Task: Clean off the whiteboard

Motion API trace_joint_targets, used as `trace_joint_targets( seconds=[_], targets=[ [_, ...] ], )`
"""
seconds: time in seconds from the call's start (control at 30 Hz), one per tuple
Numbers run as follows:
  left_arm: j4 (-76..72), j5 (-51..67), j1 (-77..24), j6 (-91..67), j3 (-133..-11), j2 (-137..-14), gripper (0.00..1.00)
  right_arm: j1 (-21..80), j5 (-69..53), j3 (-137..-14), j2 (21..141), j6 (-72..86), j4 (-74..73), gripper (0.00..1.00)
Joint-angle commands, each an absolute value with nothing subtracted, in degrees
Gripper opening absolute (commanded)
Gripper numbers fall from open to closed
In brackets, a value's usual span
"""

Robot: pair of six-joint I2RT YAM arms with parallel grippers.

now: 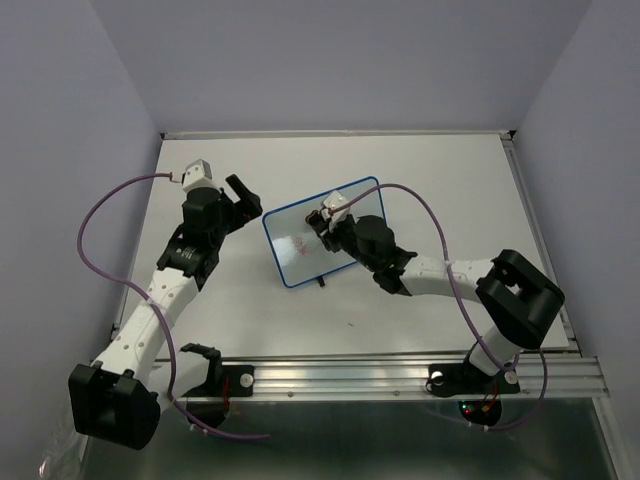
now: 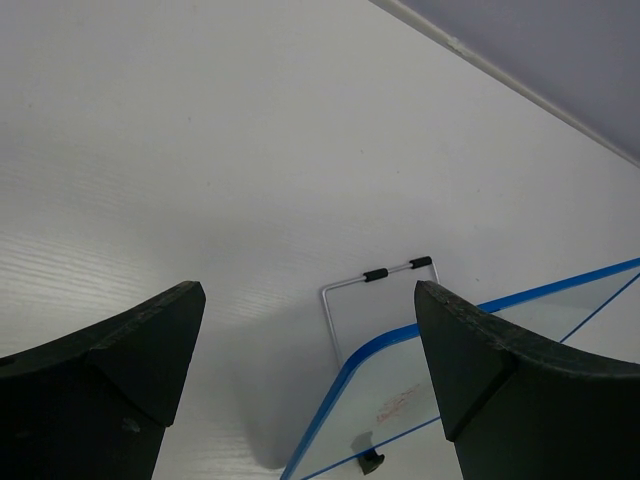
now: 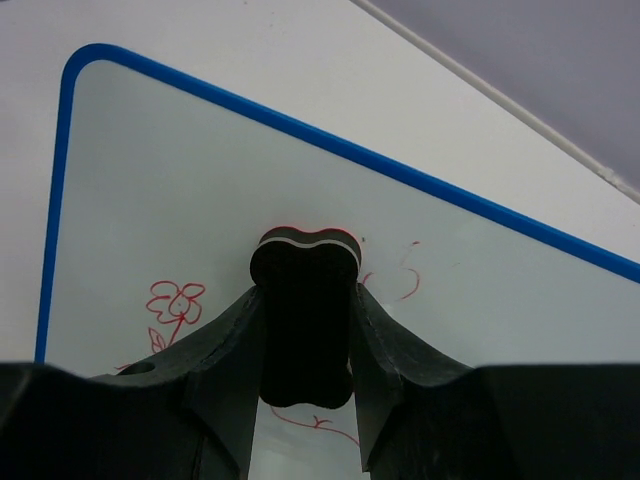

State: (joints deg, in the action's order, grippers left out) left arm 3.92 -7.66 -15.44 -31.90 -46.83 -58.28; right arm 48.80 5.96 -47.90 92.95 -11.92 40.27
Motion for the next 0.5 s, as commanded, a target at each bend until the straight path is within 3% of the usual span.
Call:
trace_joint_targets(
  seconds=[0.0,0.33,0.47],
  targets=[
    [3.1,-9.0,-15.9,-30.6,-46.8,-56.6,0.99,50.4,6.0,-47.8,93.0,-12.1,37.1,0.06],
    [3.2,-8.6,-16.0,-29.8,-46.8,-57.0,0.99,50.4,31.0,-47.7,91.1,-10.4,44.2,0.06],
    [3.2,-8.5,-16.0,-29.5,-46.8,-56.9,0.99,49.1,32.1,-48.5,91.1,-9.5,44.8,0.07]
  ],
)
